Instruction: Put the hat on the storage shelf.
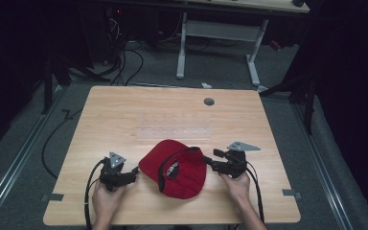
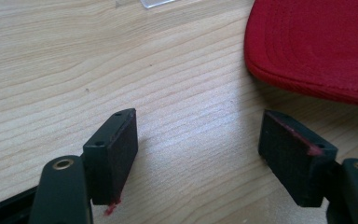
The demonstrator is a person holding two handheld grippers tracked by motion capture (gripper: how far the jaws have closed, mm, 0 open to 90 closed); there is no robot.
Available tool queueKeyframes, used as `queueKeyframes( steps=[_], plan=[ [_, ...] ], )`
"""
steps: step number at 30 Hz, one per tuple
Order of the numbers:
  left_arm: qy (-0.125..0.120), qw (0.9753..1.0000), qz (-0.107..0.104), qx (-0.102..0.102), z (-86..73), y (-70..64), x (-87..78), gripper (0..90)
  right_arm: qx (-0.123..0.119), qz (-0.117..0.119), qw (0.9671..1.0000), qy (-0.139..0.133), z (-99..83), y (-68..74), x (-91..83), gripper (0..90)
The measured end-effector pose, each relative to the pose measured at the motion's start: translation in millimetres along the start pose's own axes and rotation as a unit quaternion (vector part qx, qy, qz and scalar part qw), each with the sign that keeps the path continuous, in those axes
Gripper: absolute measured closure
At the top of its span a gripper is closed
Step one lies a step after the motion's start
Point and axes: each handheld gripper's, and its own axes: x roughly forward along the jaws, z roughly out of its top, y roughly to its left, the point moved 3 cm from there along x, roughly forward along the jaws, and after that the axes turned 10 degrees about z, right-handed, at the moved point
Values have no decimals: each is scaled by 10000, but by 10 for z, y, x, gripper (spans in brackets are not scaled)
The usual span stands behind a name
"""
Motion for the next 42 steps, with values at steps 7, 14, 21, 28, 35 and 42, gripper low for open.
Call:
queueKeyframes(
  steps=[7,14,21,28,35,42],
  plan=[
    [-2,10000,-3,-3,0,-1,0,286,4,180,9996,224,77,66,269,354],
    [2,10000,-3,2,0,-1,0,284,-94,309,9987,391,142,96,481,359],
    [-5,10000,-8,-3,-1,-2,1,283,66,538,9967,610,139,50,665,459],
    [-7,10000,-9,-4,-1,-2,1,283,-179,447,9959,766,113,72,685,617],
    [-5,10000,-10,-1,-2,-3,2,281,-225,736,9941,762,116,53,637,773],
    [-5,10000,-10,1,-2,-3,2,280,-319,862,9932,713,114,106,535,814]
  ],
)
